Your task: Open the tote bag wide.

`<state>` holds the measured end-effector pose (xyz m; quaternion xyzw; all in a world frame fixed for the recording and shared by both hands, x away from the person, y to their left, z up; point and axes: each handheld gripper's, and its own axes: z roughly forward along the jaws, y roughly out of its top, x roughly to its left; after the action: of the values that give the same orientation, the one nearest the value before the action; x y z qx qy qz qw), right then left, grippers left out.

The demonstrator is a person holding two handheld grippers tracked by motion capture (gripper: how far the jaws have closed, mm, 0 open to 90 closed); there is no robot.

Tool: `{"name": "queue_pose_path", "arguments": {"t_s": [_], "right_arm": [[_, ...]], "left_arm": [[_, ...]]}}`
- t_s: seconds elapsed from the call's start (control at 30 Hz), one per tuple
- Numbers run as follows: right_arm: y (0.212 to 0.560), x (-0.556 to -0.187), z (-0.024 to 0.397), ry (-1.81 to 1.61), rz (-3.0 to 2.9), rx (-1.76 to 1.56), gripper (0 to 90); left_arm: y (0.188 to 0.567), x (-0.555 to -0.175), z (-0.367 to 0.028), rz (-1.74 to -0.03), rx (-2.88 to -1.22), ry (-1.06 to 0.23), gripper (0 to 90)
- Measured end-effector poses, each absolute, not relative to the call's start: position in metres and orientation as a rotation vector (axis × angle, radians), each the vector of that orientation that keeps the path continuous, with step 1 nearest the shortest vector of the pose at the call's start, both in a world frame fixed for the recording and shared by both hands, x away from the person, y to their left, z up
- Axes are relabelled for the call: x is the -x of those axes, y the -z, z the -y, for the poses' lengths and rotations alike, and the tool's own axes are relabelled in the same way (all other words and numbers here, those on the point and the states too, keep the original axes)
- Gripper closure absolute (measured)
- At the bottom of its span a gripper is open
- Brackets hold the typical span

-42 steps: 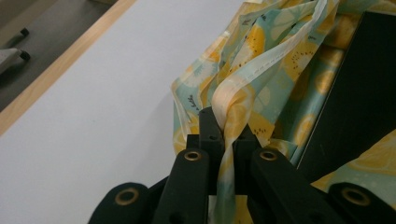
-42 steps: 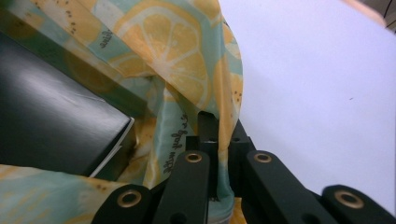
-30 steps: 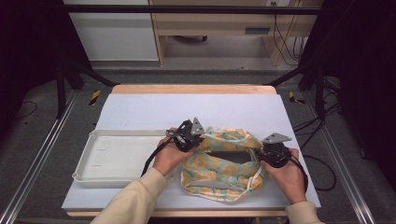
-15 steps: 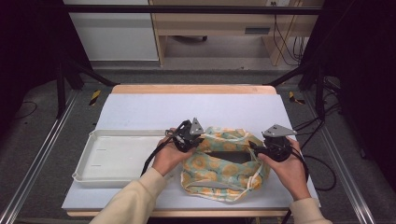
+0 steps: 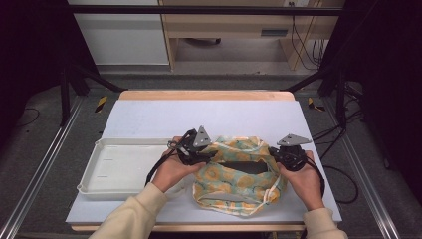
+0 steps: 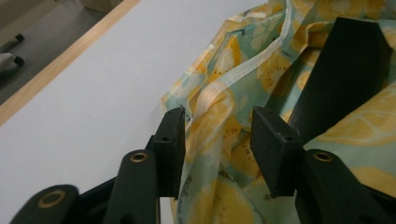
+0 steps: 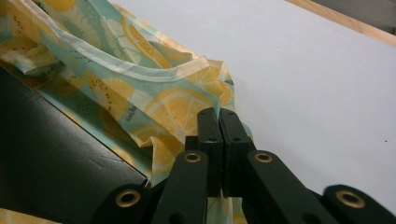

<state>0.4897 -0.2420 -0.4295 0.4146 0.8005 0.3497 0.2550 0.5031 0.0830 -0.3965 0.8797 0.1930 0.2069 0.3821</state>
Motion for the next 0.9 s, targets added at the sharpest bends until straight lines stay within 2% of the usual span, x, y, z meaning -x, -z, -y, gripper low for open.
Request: {"name": "queue_pose_path", "arguments": {"t_s": [0.1,0.2,0.37,0.53,0.9], "right_arm": [[0.429,-0.489,0.242,-0.948,-2.175,-1.115,89.3],[0.429,-0.488,0.241,-0.961,-2.174,-1.115,89.5],[0.431,-0.490,0.240,-0.949,-2.178,-1.109,90.0],[0.435,-0.494,0.239,-0.934,-2.191,-1.126,90.0],[0.451,-0.502,0.243,-0.890,-2.260,-1.197,90.0]], "left_arm": [[0.398,-0.503,-0.091,-0.533,-2.269,-0.545,49.4],[0.404,-0.508,-0.096,-0.563,-2.298,-0.524,49.0],[0.413,-0.514,-0.093,-0.595,-2.347,-0.514,73.2],[0.421,-0.516,-0.084,-0.585,-2.409,-0.571,86.5],[0.437,-0.522,-0.074,-0.600,-2.518,-0.536,88.9]]}}
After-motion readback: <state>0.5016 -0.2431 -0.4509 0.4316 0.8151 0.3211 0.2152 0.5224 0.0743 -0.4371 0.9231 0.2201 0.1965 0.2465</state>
